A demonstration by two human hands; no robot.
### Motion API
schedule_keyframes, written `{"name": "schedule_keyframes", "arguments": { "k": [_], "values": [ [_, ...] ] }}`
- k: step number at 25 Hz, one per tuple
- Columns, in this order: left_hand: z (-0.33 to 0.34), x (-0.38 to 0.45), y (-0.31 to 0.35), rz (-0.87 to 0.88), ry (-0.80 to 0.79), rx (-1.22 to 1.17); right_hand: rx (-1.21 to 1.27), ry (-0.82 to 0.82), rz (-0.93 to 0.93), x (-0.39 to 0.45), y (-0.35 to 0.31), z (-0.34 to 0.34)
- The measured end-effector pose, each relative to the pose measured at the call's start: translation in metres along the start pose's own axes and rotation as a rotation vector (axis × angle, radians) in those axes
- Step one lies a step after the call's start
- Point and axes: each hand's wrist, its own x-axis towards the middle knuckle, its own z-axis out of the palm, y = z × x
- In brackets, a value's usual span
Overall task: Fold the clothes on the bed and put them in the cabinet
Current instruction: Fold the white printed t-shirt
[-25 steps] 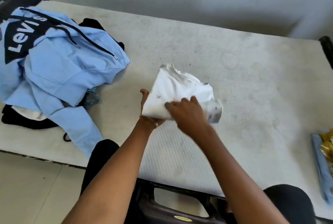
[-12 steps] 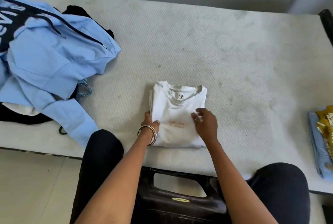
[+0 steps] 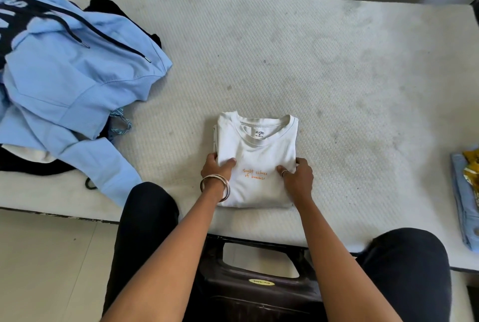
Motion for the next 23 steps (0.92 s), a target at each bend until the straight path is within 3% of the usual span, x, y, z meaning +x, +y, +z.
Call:
{"name": "schedule_keyframes", "arguments": {
  "k": [3,5,8,11,14,17,20,23],
  "values": [
    [0.01,-0.01,0.008,-0.094,0.146,0.212,-0.069,0.2,0.034,-0.017,-0.002,0.007],
    [0.006,-0.011,0.006,-0.033,0.242,0.347,-0.029,0.263,-0.006,-0.024,-0.005,0.006],
    [-0.002,-0.007,-0.006,0.178,0.159,0.289,0.091,0.229,-0.023,-0.026,-0.006,-0.002],
    [-0.011,-0.01,-0.018,0.064,0.057,0.163,0.03,0.085,-0.012,-0.021,0.005,-0.01],
    [-0.014,-0.011,-0.027,0.004,0.01,0.266,0.012,0.0,-0.058,-0.017,0.013,-0.013],
    [-0.013,-0.013,-0.029,0.005,0.037,0.348,-0.076,0.028,-0.021,-0.017,0.013,-0.015],
    [-0.012,-0.02,-0.026,0.12,0.22,0.513,-0.084,0.088,-0.018,-0.018,0.011,-0.014],
    [-0.006,-0.008,-0.021,0.183,0.143,0.462,-0.106,0.009,-0.006,-0.013,-0.002,-0.004]
  ]
}}
